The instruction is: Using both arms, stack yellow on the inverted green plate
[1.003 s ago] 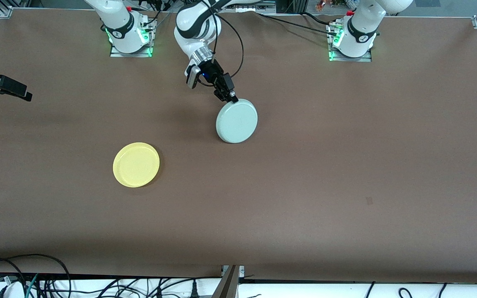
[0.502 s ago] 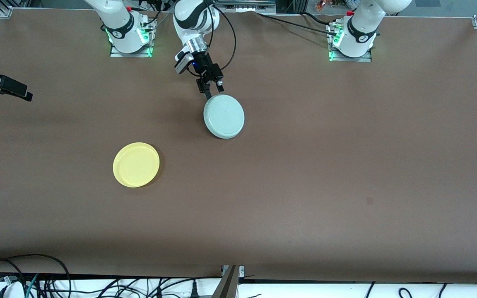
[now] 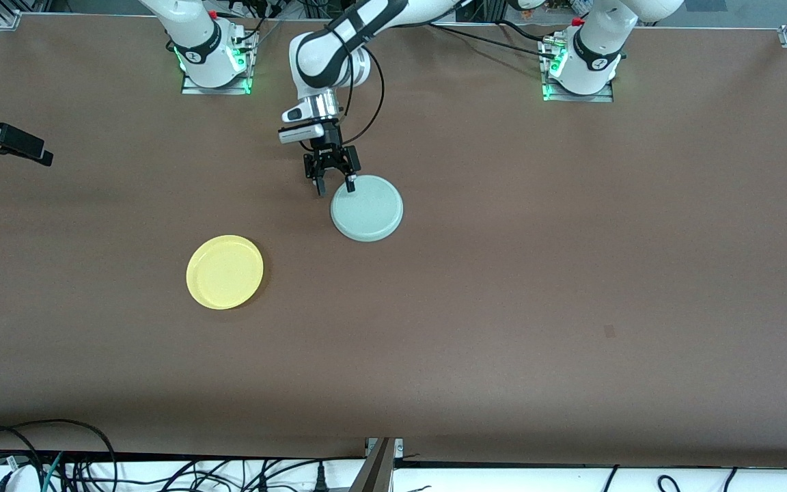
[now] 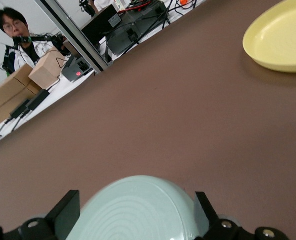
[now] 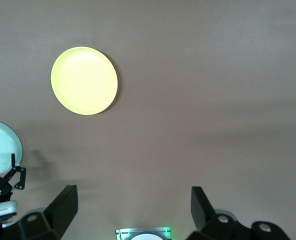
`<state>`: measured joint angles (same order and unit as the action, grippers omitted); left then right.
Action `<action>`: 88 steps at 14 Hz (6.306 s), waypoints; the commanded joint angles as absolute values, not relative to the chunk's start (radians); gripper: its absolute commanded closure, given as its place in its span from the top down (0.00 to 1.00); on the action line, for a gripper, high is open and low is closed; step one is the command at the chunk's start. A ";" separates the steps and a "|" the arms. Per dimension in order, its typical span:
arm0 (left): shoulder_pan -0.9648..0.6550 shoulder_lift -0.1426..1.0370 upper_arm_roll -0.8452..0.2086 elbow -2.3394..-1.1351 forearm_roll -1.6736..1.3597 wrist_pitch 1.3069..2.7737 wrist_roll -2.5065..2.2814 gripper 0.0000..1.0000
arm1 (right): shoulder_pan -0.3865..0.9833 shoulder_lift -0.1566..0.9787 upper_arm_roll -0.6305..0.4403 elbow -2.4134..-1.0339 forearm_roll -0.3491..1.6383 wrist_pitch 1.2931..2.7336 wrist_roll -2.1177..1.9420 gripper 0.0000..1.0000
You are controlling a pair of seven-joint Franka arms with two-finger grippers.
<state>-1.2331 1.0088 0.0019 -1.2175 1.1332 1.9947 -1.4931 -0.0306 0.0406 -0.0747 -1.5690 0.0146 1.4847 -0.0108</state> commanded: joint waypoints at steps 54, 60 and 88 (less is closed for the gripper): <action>-0.025 -0.040 -0.011 -1.548 -0.026 1.474 0.055 1.00 | 0.313 0.496 0.041 -1.721 0.307 2.002 0.112 0.00; -0.022 -0.037 -0.008 -1.545 -0.024 1.477 0.051 1.00 | 0.449 0.414 0.041 -1.866 0.307 2.135 0.149 0.00; -0.017 0.034 -0.015 -1.468 -0.014 1.476 0.048 1.00 | 0.448 0.141 -0.076 -2.007 0.275 2.055 0.129 1.00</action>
